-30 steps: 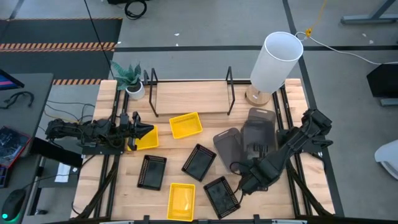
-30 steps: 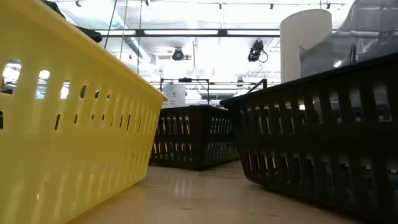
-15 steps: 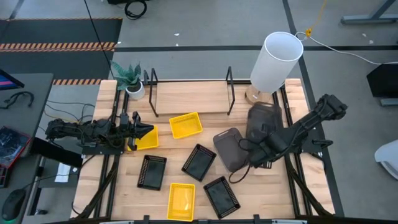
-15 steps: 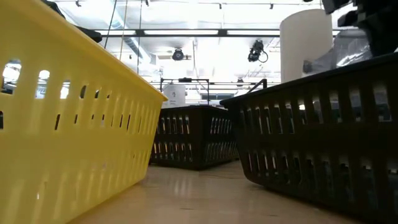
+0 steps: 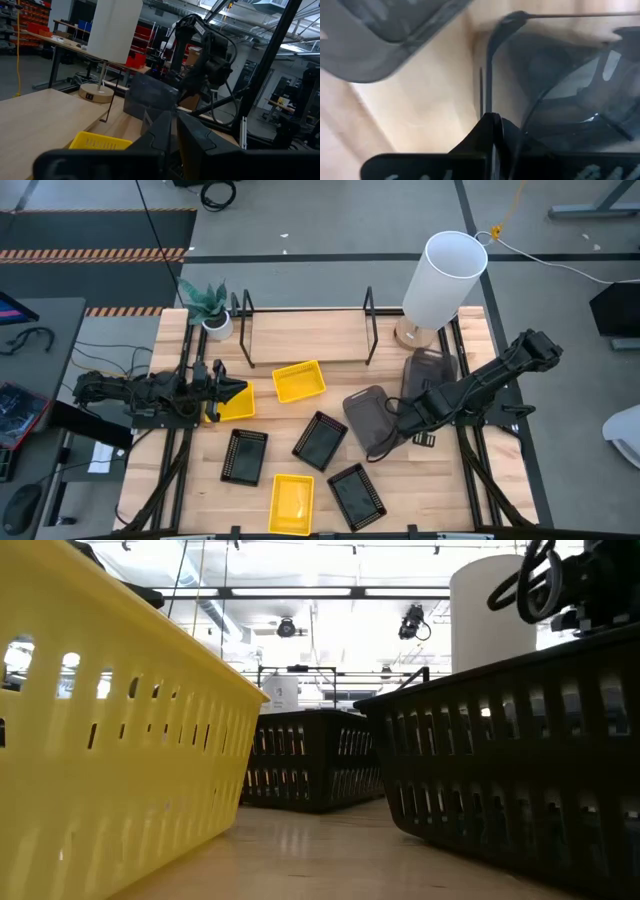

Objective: Stack baskets on shelf by color
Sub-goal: Stack the bottom gray bin on the top gray bin, then stack the bottom gray bin on the gray bin

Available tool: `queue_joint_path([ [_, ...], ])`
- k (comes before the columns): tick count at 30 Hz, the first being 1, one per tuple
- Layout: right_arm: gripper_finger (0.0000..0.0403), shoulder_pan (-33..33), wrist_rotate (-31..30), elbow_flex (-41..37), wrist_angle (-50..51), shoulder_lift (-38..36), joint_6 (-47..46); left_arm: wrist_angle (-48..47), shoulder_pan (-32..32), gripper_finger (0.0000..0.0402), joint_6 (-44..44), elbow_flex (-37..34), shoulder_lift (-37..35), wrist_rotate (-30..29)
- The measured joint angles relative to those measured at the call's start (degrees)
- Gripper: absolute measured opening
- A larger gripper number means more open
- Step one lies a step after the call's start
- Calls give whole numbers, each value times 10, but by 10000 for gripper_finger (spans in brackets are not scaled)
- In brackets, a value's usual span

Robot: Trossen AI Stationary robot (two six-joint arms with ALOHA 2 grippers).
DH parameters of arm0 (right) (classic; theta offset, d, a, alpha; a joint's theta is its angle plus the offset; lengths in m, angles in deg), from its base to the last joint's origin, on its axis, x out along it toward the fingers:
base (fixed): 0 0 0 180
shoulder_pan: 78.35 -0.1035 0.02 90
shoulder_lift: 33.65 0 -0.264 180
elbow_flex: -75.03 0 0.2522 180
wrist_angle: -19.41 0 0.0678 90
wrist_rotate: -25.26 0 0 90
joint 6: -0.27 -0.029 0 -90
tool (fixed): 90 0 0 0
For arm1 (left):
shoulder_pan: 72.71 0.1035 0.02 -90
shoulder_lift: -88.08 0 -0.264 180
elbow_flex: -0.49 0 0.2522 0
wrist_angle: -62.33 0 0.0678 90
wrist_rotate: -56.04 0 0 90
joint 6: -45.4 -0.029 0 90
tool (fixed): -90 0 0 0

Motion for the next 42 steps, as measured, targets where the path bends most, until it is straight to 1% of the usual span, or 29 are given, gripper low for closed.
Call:
queue_joint_path([
  [6, 46, 0, 19, 2, 1, 0, -11, 0, 0, 30, 0, 0, 0, 0],
  [11, 83, 3, 54, 2, 4, 0, -37, 0, 0, 35, 0, 0, 0, 0],
  [15, 112, 12, 96, 10, 23, 0, -57, 0, 0, 39, 0, 0, 0, 0],
  [19, 130, 15, 95, 38, 20, 0, -78, 0, 0, 35, 0, 0, 0, 0],
  [21, 133, 14, 87, 48, -6, 0, -92, 0, 0, 32, 0, 0, 0, 0],
  [25, 130, -2, 83, 51, -114, 5, -92, 0, 0, 28, 0, 0, 0, 0],
  [27, 130, -10, 84, 52, -154, 22, -81, 0, 0, 29, 0, 0, 0, 0],
  [29, 130, -15, 84, 65, -163, 50, -57, 0, 0, 32, 0, 0, 0, 0],
  [32, 129, -19, 79, 102, -164, 101, -2, 0, 0, 36, 0, 0, 0, 0],
  [37, 129, -25, 51, 183, -156, 177, 95, 0, 0, 38, 0, 0, 0, 0],
  [42, 137, -27, 36, 236, -150, 220, 133, 0, 0, 31, 0, 0, 0, 0],
])
